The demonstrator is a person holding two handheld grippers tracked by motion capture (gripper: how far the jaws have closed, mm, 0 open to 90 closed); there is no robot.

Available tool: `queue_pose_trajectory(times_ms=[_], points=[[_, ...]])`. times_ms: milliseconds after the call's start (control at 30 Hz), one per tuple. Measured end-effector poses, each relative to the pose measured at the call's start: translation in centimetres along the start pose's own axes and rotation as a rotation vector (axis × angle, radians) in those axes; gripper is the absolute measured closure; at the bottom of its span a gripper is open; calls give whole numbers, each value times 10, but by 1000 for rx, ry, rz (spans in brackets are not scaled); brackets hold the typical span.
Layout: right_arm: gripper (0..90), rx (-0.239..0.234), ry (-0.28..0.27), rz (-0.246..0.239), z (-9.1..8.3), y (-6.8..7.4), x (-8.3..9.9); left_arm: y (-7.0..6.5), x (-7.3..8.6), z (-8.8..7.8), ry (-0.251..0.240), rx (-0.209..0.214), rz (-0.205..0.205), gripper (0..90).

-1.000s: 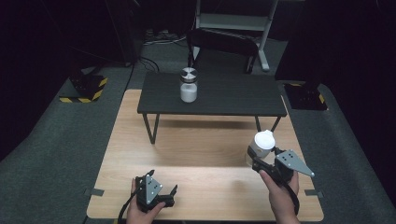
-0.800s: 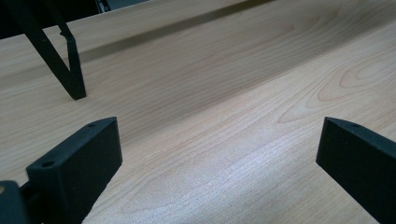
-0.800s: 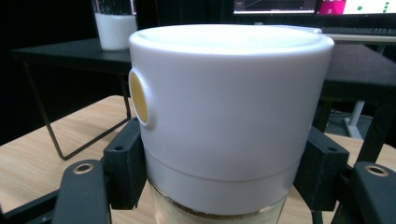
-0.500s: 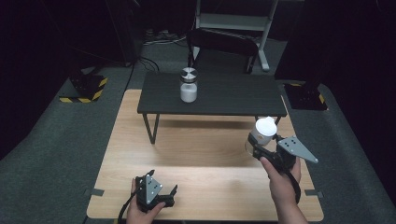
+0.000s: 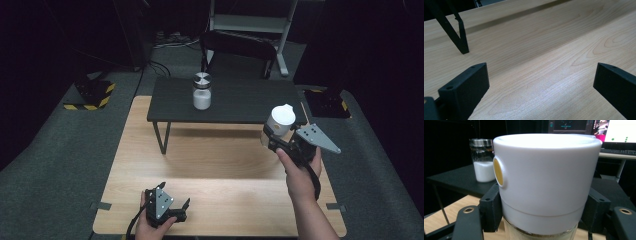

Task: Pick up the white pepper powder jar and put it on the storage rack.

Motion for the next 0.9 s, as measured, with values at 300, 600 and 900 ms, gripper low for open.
queue_pose_trajectory(times_ms=[300, 600, 900], points=[[306, 9, 1, -3, 22, -3, -16, 1, 0, 0, 0, 3, -6, 7], [306, 28, 4, -6, 48, -7, -29, 2, 0, -1, -1, 8, -12, 7], [306, 42, 10, -3, 72, -11, -34, 3, 0, -1, -4, 10, -14, 7]])
Point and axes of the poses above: each handheld gripper's, and its own axes: z roughly forward along the jaws, x roughly out of its underside, y roughly to its left, the point moved 7 cm from there along z, roughly forward along the jaws, and after that the axes turned 9 degrees about -z, right-handed, at the moved point
